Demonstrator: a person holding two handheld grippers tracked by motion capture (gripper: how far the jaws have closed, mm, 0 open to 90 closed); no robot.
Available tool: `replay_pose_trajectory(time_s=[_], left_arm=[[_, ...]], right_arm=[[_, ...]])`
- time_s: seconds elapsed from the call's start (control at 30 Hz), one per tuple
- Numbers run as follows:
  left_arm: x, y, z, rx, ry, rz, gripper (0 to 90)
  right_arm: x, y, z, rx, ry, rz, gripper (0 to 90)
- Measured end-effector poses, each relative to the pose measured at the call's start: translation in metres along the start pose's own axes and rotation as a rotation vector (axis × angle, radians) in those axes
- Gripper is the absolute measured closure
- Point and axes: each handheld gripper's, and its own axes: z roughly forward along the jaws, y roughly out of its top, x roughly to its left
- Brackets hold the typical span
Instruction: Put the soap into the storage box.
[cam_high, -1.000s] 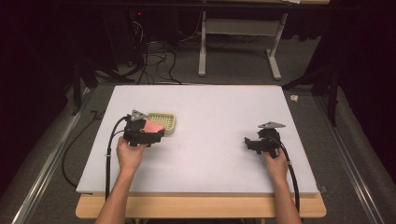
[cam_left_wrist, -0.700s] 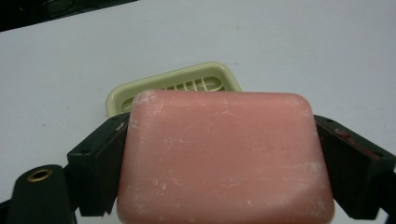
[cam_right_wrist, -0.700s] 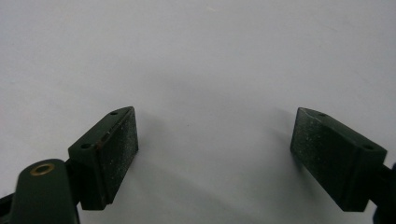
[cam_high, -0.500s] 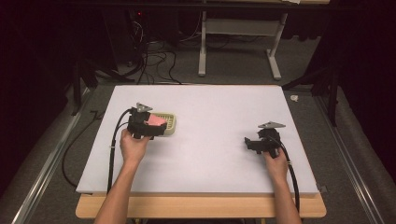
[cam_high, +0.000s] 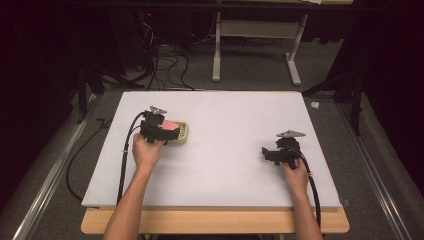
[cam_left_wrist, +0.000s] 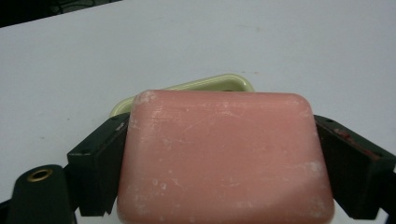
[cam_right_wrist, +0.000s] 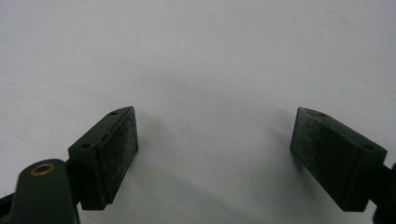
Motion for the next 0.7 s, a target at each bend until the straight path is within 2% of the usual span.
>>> replay_pose_trajectory(time_s=[0.43,0.53,0.6,0.7], left_arm=[[0.004,0.001,0.019,0.037,-0.001,-0.033,14.0],[0.005,0.001,0.022,0.046,-0.006,-0.048,14.0],[0.007,0.001,0.026,0.05,-0.024,-0.077,14.0],[0.008,0.001,0.031,0.058,-0.029,-0.095,14.0]], right_arm=[[0.0,0.0,0.0,0.0,0.001,0.001,15.9],[0.0,0.0,0.0,0.0,0.001,0.001,15.9],[0.0,0.0,0.0,0.0,0.001,0.001,15.9],[0.0,0.0,0.0,0.0,0.001,0.0,15.9]])
